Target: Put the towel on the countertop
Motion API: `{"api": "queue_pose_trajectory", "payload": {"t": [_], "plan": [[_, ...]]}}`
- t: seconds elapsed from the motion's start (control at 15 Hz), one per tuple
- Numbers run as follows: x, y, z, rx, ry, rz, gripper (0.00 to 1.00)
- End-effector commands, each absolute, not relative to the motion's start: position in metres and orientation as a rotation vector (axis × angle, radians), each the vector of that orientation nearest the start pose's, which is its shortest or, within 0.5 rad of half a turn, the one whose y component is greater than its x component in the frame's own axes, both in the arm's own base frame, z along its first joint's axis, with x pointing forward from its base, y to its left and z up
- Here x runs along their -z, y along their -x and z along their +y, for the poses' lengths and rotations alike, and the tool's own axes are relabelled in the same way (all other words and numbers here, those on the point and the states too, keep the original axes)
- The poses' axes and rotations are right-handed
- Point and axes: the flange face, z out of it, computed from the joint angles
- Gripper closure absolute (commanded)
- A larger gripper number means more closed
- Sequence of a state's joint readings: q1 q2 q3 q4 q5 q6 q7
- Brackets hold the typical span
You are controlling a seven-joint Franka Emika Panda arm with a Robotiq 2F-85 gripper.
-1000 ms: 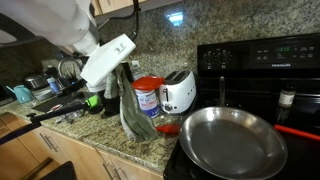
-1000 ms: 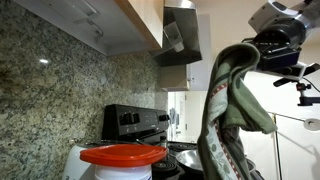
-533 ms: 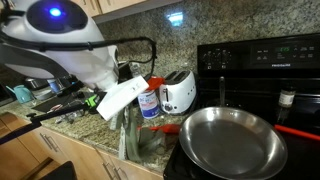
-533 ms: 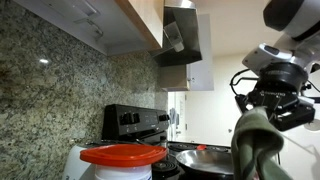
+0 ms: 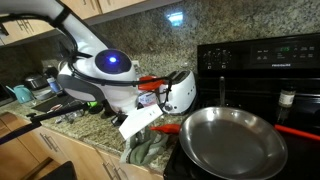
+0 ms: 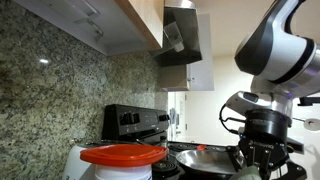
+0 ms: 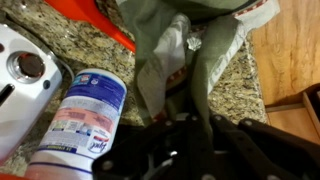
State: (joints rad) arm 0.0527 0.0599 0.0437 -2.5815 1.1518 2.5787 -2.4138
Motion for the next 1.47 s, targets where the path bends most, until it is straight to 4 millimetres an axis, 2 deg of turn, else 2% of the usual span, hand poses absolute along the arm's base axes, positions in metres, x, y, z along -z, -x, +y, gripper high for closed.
{"api": "queue_pose_trajectory", "payload": {"t": [0.0, 0.33, 0.4, 0.47, 0.6, 0.8, 1.07, 1.13, 1.4], "plan": [[-0.201, -0.459, 0.031, 0.654, 2.063, -1.866, 0.99], [-0.154, -0.469, 0.032, 0.517, 2.098, -1.884, 0.99], [-0.148, -0.470, 0.029, 0.481, 2.111, -1.899, 0.71], [-0.144, -0.469, 0.027, 0.441, 2.141, -1.909, 0.70], [-0.146, -0.465, 0.026, 0.396, 2.161, -1.945, 0.56], [-0.167, -0.455, 0.029, 0.394, 2.148, -2.048, 0.33], [-0.216, -0.433, 0.039, 0.489, 2.115, -2.173, 0.04], [-0.230, -0.427, 0.041, 0.522, 2.111, -2.202, 0.00], [-0.284, -0.403, 0.049, 0.717, 2.010, -2.251, 0.00]]}}
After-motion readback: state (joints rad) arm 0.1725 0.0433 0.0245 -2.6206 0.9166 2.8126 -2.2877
